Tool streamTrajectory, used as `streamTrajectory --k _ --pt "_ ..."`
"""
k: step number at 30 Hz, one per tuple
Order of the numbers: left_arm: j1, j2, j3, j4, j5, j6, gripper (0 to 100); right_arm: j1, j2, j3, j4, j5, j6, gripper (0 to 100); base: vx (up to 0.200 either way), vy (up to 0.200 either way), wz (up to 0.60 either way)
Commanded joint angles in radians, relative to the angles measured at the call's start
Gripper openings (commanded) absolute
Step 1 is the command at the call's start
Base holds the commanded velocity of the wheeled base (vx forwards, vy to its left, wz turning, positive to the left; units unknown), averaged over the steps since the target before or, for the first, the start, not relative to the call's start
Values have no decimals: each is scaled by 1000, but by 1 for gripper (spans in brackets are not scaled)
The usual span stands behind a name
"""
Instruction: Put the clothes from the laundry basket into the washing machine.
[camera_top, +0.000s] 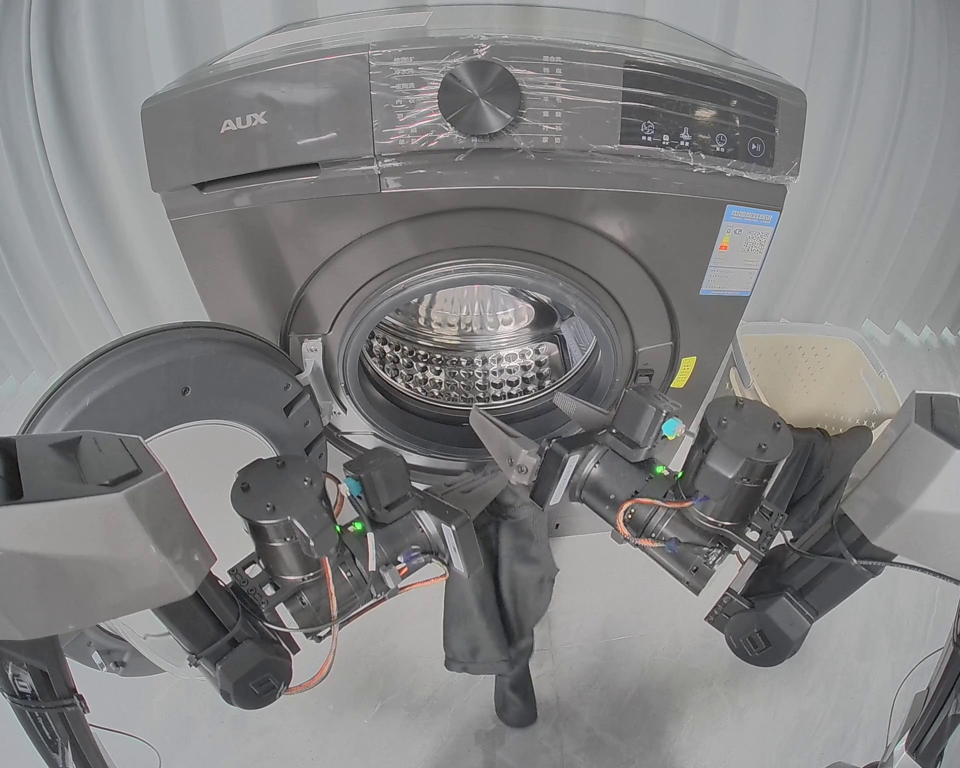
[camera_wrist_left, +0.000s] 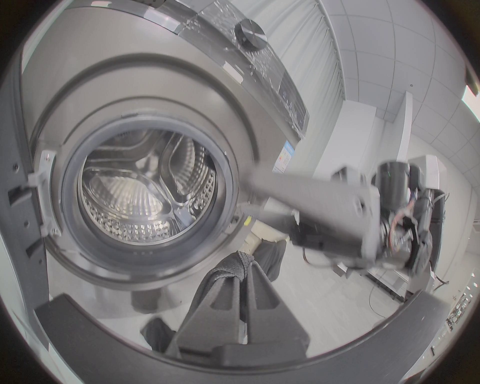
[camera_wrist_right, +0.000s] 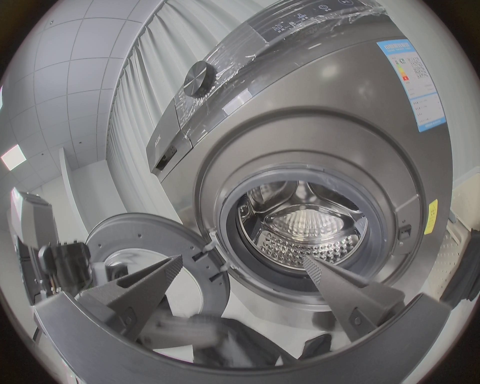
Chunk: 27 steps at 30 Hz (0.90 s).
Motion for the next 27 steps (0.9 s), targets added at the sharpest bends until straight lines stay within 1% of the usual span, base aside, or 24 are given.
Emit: streamTrajectory --k 1,3,4,8,12,19,24,27 --pt "30 -13 -73 7 4 -2 0 -4 -1 68 -17 -1 -1 100 0 0 0" --pt "42 -13 -90 8 4 -2 0 -29 -2 91 -22 -1 -4 100 0 0 0" --pt "48 -13 -93 8 4 -2 0 -52 -2 110 -25 -1 -7 100 0 0 0" --pt "51 -15 -85 2 4 -2 0 -99 -7 156 -60 12 -21 100 0 0 0" --pt "51 -19 -85 0 16 -1 0 -125 -5 182 -71 13 -25 100 0 0 0" --pt "50 -81 -82 5 16 -1 0 -171 5 219 -71 16 -27 100 0 0 0" --pt "50 -118 -80 7 16 1 0 -211 22 254 -71 35 -29 100 0 0 0" --pt "46 -139 -77 5 13 2 0 -237 32 282 -74 47 -47 100 0 0 0"
